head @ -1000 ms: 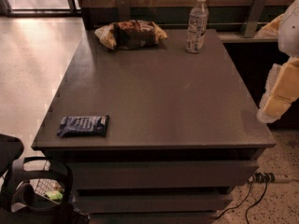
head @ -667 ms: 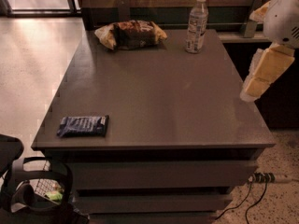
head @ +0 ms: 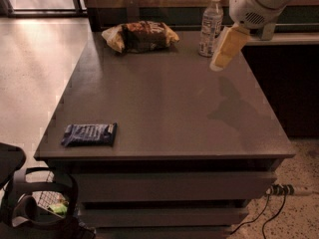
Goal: Move brown chip bag near rxbar blueberry
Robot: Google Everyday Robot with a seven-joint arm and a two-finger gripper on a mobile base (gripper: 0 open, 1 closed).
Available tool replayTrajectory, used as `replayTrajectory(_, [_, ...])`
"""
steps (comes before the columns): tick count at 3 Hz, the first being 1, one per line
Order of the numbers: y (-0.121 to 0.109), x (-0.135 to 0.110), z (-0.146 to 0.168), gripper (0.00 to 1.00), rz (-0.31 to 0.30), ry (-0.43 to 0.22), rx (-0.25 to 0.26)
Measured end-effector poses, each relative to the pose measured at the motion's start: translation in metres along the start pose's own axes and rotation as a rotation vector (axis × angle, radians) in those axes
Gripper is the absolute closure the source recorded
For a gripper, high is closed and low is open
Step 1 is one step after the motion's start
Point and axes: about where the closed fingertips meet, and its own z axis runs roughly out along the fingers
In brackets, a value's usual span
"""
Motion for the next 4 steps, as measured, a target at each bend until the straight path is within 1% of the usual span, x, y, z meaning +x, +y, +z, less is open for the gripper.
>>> replayTrajectory(1, [-0.042,-0.041,0.061,0.00,-0.020,-0.085,0.023])
replayTrajectory(2, [-0.044,-0.042,0.065,0.00,-0.022,-0.081,0.020])
replayTrajectory(3, [-0.058,-0.050,0.092,0.00,-0.035,-0.053,0.003])
replayTrajectory(4, [-0.068,-0.053,0.112,0.00,-0.040,-0.054,-0.006])
